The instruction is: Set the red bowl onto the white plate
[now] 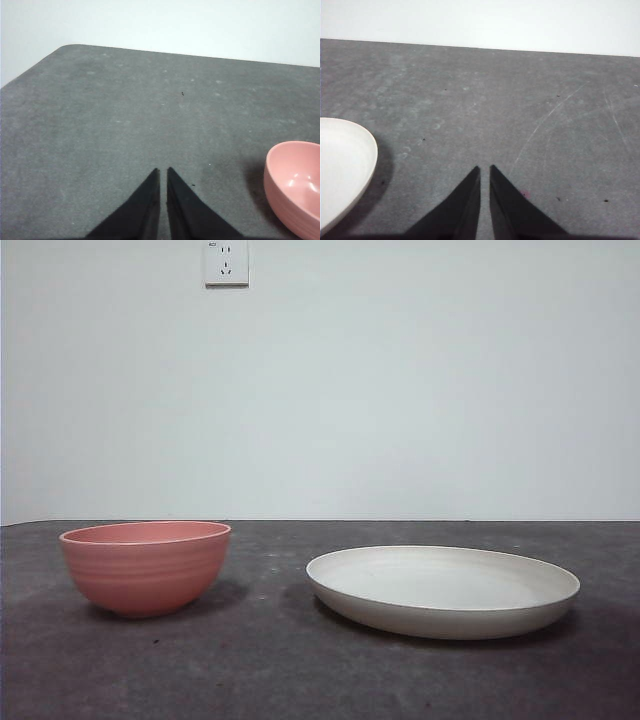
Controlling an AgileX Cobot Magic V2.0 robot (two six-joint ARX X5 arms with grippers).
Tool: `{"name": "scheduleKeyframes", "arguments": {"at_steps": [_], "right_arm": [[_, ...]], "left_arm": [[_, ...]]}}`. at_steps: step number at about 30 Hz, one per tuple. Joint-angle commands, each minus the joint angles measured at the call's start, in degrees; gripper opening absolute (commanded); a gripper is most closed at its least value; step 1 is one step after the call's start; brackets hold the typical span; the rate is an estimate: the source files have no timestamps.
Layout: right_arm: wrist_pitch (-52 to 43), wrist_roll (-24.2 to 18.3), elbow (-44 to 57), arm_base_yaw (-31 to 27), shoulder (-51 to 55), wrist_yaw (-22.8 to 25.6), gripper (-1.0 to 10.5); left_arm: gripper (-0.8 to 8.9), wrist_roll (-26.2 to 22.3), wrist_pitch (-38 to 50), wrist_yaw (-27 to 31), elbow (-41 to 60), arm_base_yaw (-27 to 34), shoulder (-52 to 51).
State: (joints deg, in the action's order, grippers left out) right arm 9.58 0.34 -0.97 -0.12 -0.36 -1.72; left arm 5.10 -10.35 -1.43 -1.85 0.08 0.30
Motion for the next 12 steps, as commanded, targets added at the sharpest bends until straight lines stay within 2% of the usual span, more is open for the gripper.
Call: {"name": "scheduleKeyframes", "arguments": {"at_steps": [1,6,12], "right_arm": [[-1.1,5.4,0.3,-0.1,0.2,-1.0,0.2],[-4.0,12.2,-0.6,-0.1,0.2,-1.1,0.1],[-1.9,19.6,-7.6,-0.1,-0.5,-0.3,0.1]], "left_arm": [[0.15,2.4,-0.3,0.0,1.1,-0.1,-0.1],[0.15,6.7,-0.4,-0.1,-1.2,-0.2,0.1],[0.15,10.3,-0.9,-0.1,-9.2,-0.2,3.0]]}}
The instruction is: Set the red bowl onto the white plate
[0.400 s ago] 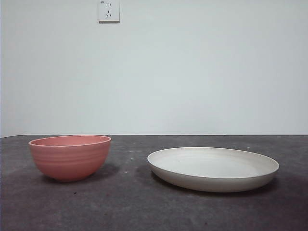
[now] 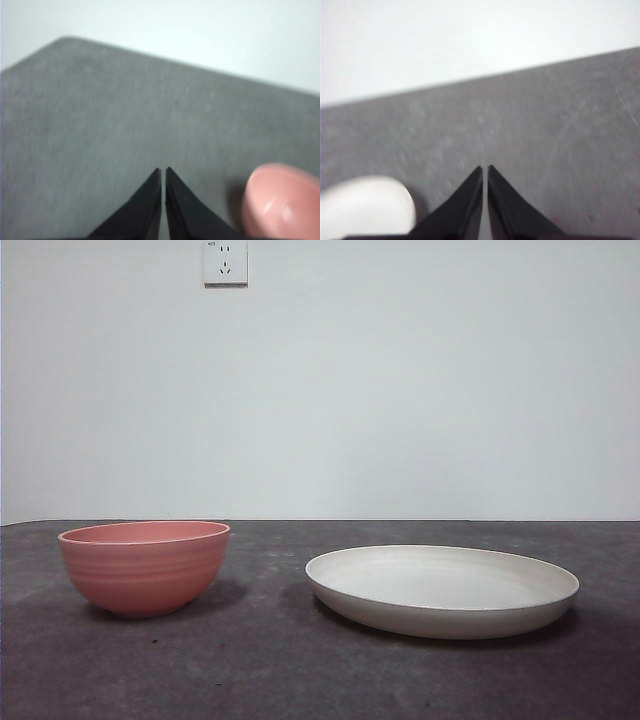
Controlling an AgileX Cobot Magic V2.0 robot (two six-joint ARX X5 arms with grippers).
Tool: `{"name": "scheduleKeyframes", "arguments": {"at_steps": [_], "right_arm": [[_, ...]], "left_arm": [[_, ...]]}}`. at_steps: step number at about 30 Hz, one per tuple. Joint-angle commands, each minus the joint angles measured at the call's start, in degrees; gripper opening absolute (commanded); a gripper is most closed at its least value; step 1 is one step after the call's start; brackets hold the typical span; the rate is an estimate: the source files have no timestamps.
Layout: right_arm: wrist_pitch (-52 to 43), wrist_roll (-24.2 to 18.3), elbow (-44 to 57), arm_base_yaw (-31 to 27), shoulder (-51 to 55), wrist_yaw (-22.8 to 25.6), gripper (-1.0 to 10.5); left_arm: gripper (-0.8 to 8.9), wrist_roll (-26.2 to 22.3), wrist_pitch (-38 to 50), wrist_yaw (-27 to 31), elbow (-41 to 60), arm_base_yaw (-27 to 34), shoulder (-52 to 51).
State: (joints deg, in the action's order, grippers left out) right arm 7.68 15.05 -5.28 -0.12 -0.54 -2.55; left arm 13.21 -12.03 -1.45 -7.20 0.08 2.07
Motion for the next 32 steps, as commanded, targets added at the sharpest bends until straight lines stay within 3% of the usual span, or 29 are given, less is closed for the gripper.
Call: {"name": "scheduleKeyframes", "arguments": {"at_steps": [1,6,10,16,21,27,32], "right_arm": [[1.0,5.6,-5.0,-0.1,-0.8,0.6,0.1],[10.0,6.2,-16.3,-0.1,-5.6,0.3,0.1],[17.0,5.0,-25.8,0.0,-10.9,-2.9,0.1],[24.5,4.5,-38.0,0.0,-19.3,-10.6,0.1],[29.2,1.1,-46.2,0.0,-25.9,-19.4,0.1],[33.6,-2.5,-52.6,0.5,-32.9,-26.1,0.1],[35.0,-4.3,-55.4,5.1,-37.1,-30.7,0.1]], "left_arm": [[0.15,2.7,0.4,-0.1,-5.9,-0.2,2.4],[0.15,2.9,-4.6,-1.0,-17.5,-0.2,10.0],[0.15,3.0,-8.5,-5.9,-27.5,-0.2,16.8],[0.15,2.9,-13.0,-15.7,-40.3,-0.2,26.1],[0.15,2.9,-20.1,-23.2,-50.1,-1.3,32.7],[0.15,0.9,-26.3,-24.6,-58.4,-8.7,39.3],[0.15,-2.1,-32.5,-24.6,-61.7,-16.4,43.6]]}}
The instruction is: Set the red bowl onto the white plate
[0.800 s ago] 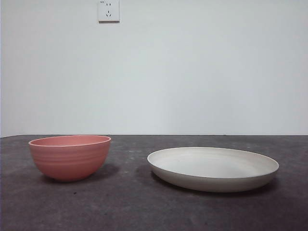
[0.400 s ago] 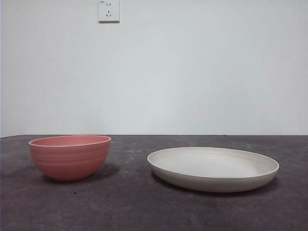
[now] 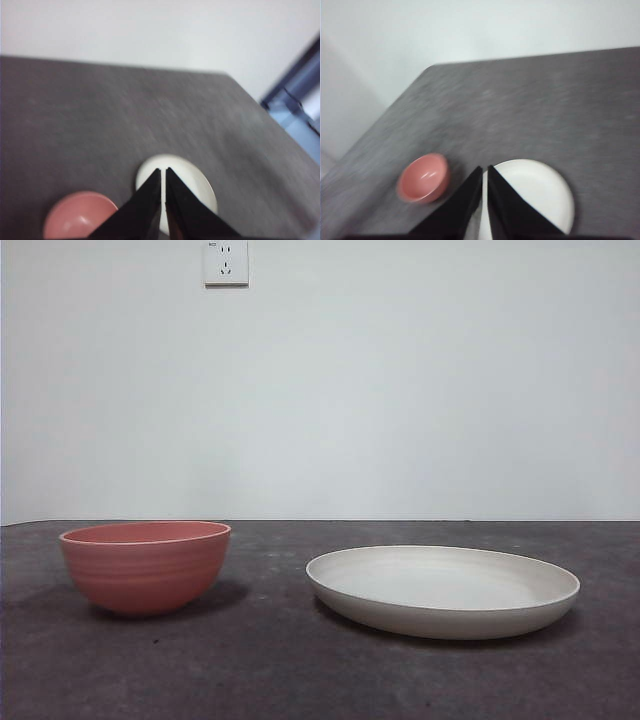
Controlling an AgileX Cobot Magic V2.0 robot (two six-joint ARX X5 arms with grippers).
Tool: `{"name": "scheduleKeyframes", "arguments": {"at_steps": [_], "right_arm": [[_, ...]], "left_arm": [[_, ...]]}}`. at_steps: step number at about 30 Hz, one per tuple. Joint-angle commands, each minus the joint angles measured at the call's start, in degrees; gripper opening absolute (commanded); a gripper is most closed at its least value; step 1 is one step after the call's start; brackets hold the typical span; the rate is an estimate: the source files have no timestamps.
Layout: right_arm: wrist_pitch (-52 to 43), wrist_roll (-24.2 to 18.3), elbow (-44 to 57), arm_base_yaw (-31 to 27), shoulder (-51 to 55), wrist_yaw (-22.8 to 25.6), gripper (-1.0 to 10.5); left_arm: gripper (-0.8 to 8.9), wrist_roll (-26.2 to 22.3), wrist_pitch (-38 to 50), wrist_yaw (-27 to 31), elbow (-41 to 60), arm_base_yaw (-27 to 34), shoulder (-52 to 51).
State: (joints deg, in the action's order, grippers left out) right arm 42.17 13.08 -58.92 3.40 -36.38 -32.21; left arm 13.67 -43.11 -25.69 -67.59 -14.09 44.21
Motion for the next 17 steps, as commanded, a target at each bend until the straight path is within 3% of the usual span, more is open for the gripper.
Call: {"name": "scheduleKeyframes", "arguments": {"at_steps": [1,6,13,17], "right_arm": [[1.4,-3.0,-2.1,2.5,-1.8,-1.0,0.1],[6.3,-4.0,-2.6,5.6,-3.7,-1.0,0.1],[9.4,-3.0,-2.6,5.9,-3.5,-0.8,0.1],[9.5,-3.0,-2.6,5.9,-3.5,-0.8,0.4]], "left_arm": [[0.15,-2.6,-2.2,-0.3,-1.3,-3.3,1.9],[0.2,-2.7,-7.1,-0.3,-1.3,-7.0,3.5],[0.47,-2.7,-8.7,-0.3,-1.3,-7.5,4.2],[2.49,-3.0,-8.7,-0.3,-1.3,-7.5,4.2]]}}
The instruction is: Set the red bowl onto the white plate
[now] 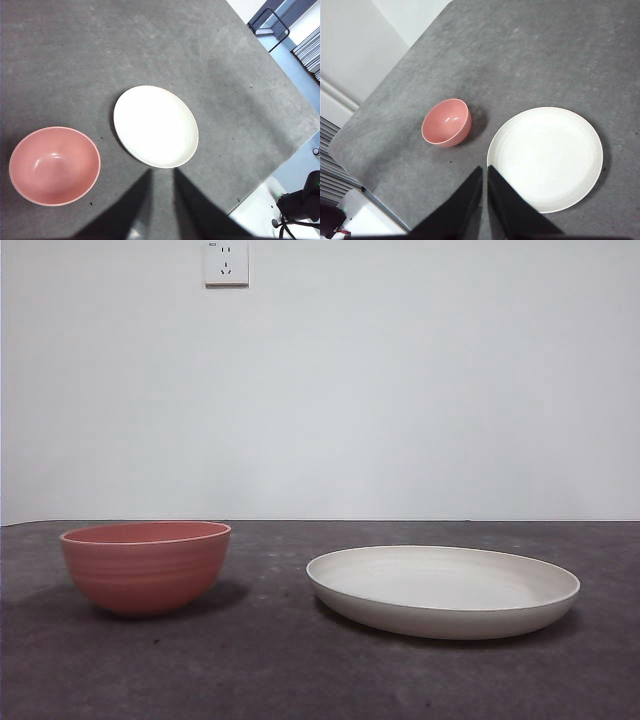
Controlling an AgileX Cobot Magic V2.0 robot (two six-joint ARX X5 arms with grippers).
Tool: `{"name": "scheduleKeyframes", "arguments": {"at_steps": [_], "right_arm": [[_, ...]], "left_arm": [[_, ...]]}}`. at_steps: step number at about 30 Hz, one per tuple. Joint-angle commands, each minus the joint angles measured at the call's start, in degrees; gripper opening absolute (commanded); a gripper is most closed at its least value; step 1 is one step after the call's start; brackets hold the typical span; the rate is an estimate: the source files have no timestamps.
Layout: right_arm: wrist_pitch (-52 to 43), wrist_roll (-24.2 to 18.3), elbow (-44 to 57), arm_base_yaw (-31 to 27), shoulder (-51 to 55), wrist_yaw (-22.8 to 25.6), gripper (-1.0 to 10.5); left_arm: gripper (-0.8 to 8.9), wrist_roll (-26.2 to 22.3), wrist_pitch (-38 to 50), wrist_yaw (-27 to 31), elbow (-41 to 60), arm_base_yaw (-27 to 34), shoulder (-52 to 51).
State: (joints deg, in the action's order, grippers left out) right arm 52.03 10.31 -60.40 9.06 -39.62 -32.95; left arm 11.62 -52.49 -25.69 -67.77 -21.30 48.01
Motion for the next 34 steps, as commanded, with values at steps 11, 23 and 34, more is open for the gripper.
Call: {"name": "scheduleKeyframes", "arguments": {"at_steps": [11,23,34], "right_arm": [[-0.3,0.2,-1.1,0.2,-0.3,0.0,5.8],[-0.3,0.1,-1.1,0.2,-0.3,-0.1,5.8],[-0.3,0.1,-1.1,0.2,-0.3,-0.1,5.8]], "left_arm": [[6.26,-1.6,1.1,-0.3,-1.1,-0.3,0.4],[6.22,-6.4,1.0,10.6,-1.1,-0.3,4.9],[6.2,-8.6,1.1,17.2,-1.1,1.2,21.9]]}}
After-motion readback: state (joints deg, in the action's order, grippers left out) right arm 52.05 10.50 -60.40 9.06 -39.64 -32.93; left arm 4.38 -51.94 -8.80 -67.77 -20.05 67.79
